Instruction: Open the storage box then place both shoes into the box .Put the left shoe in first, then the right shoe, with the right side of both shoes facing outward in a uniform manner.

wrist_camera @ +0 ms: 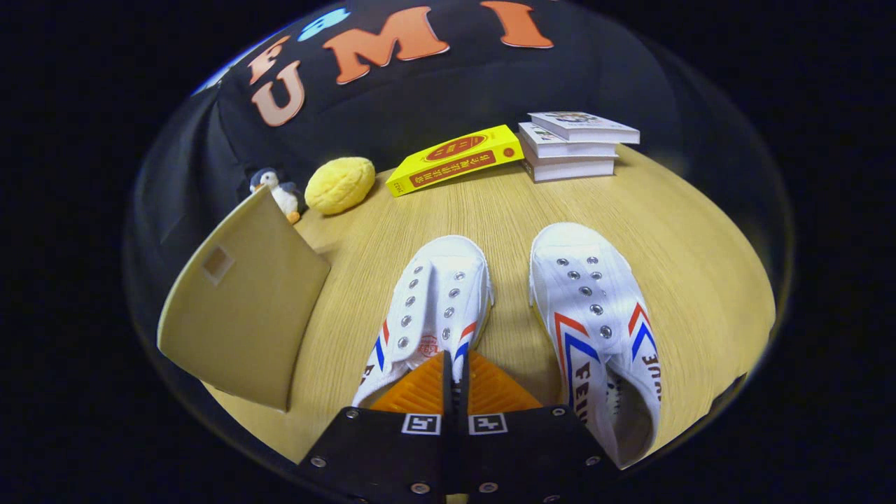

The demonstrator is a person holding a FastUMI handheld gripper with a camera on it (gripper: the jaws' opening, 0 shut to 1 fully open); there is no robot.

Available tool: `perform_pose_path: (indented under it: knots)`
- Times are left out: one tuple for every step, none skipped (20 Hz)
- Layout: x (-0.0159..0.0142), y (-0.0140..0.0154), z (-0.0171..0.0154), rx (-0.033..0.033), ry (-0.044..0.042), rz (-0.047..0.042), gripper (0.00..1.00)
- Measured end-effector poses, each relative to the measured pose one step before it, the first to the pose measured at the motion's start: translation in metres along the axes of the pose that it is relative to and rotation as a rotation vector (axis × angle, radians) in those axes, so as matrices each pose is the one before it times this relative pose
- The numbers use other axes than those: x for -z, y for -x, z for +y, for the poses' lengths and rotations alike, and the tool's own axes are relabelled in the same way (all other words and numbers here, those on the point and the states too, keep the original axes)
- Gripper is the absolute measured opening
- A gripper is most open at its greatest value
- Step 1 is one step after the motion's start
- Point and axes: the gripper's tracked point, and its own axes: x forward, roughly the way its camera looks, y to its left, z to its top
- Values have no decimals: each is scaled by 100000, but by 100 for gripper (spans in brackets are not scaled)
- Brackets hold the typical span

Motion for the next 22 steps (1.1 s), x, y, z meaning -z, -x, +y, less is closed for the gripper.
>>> perform_pose_path:
  knots:
    - [-158, 153, 683, -4197, -6879, 675, 0]
    - [-44, 80, 691, -4187, -7265, 1366, 0]
    - [-67, 198, 772, -4465, -7033, 139, 0]
    - [260, -48, 861, -3954, -5070, 1032, 0]
    - [145, 263, 773, -3360, -5117, 448, 0]
    - [359, -17, 655, -2205, -3500, 940, 0]
    - [178, -26, 535, -1396, -2578, 395, 0]
    - [123, 54, 538, -796, -1667, 596, 0]
    - [76, 400, 710, -1112, -1175, 78, 0]
    - [-294, 211, 963, -2270, -1266, -440, 0]
    - [-396, 491, 1289, -2512, -995, -1075, 0]
    - [-626, 336, 1185, -2087, -781, -1233, 0]
    - [-577, 386, 1295, -2084, 72, -1422, 0]
    - [-804, 233, 1228, -1112, 1356, -1978, 0]
    - [-518, 443, 1348, -673, 3035, -918, 0]
    - [-789, 283, 1261, -779, 2525, -997, 0]
    - [-469, 153, 1501, -817, 2298, -521, 0]
    - [-514, 58, 1576, -1118, 2161, -950, 0]
    - [-330, -20, 1631, -1120, 1884, -281, 0]
    - [-241, -271, 1484, -248, 1313, -584, 0]
    - [265, -410, 1331, -116, 2457, 753, 0]
    - [196, -489, 1278, 406, 2033, 151, 0]
